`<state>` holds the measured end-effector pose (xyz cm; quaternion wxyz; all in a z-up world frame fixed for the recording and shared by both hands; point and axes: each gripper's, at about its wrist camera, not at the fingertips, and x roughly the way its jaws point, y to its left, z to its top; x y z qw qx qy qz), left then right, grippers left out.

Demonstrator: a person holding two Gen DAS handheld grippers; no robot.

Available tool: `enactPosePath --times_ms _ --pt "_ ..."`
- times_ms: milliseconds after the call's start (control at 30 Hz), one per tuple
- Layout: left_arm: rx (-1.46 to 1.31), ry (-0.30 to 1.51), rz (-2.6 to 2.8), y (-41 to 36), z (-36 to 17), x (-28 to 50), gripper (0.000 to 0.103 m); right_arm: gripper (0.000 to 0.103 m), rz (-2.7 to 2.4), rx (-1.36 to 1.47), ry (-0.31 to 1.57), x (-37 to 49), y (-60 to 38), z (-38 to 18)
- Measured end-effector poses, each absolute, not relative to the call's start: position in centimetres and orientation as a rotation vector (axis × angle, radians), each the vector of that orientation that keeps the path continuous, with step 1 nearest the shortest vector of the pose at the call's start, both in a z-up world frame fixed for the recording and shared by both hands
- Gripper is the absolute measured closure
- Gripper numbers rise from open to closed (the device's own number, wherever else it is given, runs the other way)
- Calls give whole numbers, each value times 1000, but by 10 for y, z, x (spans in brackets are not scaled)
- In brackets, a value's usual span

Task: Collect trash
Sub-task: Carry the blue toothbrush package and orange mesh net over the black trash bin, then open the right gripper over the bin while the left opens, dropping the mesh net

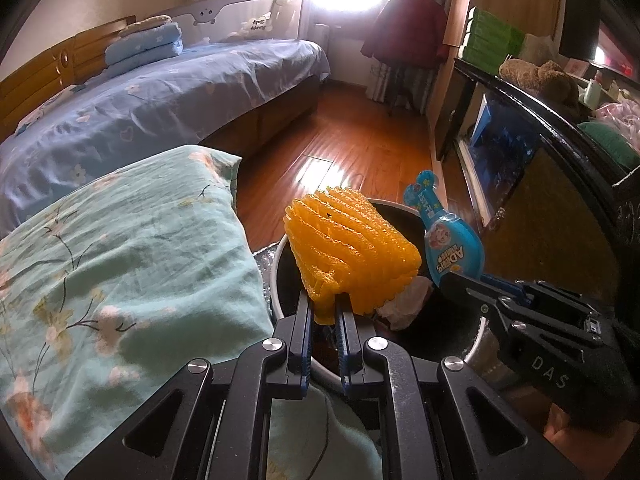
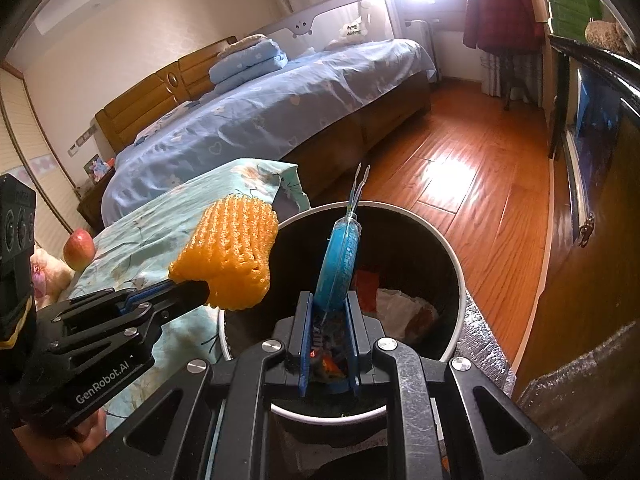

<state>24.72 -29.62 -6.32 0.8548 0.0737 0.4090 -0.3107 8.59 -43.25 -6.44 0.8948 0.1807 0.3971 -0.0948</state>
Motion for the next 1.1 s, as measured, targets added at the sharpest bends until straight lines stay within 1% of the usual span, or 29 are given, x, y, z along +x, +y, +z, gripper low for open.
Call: enactPosePath --times_ms 600,700,767,800,833,900,967,1100 --pt "161 880 -676 -301 -63 255 92 88 -202 386 848 93 -442 -70" --pt "159 885 -686 -302 -62 256 85 87 -205 399 850 94 -445 -71" --pt "158 887 -683 -300 -61 256 74 85 -209 412 851 94 -447 -73" --pt "156 884 -678 -299 -60 255 64 84 -213 421 851 94 -449 -73" --pt "155 877 -671 -297 -60 254 58 84 -214 429 850 93 -450 -73" --pt "150 870 -661 -291 -59 252 58 80 -218 438 850 92 -450 -73" --pt "134 870 -651 -282 -57 249 57 65 -222 439 839 90 -448 -71" --pt "110 856 -615 -261 -55 241 54 59 -220 443 826 87 -444 -67"
